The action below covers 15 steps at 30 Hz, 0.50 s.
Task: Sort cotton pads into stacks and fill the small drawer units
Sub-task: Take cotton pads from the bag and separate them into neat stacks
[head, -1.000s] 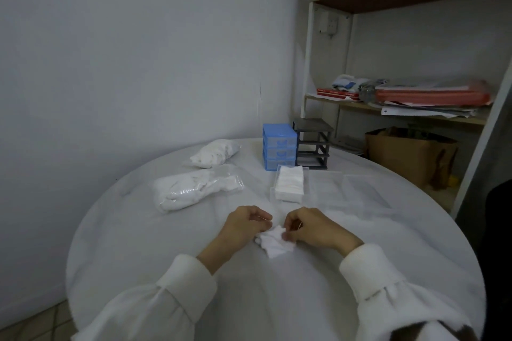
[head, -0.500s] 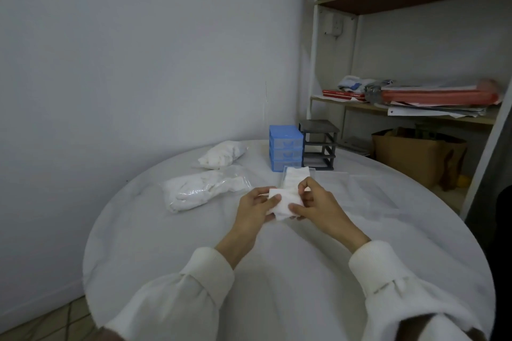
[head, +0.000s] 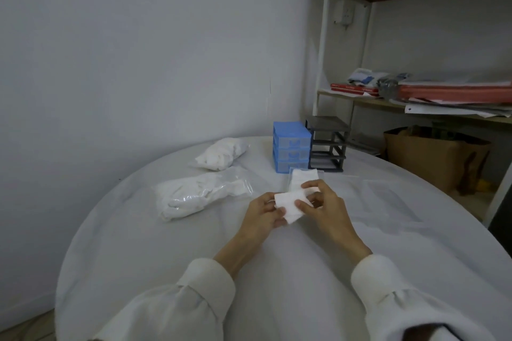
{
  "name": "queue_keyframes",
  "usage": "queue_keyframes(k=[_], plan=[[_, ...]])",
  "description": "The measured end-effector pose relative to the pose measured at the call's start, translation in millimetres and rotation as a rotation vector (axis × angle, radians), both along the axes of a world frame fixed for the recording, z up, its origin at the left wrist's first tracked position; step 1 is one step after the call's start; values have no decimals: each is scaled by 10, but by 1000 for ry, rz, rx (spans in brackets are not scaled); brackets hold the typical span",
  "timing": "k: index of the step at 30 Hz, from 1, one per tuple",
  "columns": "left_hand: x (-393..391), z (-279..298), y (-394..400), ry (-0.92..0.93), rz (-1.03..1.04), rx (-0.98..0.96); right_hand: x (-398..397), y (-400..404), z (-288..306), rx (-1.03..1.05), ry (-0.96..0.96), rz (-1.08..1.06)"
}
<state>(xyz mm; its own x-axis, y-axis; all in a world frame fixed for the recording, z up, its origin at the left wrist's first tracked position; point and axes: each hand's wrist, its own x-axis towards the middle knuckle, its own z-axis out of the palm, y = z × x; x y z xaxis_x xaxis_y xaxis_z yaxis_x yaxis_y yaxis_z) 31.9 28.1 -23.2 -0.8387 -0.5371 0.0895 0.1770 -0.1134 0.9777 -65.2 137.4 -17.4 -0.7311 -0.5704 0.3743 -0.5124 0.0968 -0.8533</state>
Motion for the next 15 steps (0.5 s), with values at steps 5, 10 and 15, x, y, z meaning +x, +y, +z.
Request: queue_keyframes(k=[5, 10, 15], plan=[[-17, -12, -69, 29, -3, -80, -22, -34, -11, 6, 53, -2], [-38, -17, -52, 45, 35, -1, -20, -57, -33, 16, 133, -35], [-20, -21, -47, 59, -29, 58, -43, -32, -33, -85, 75, -94]])
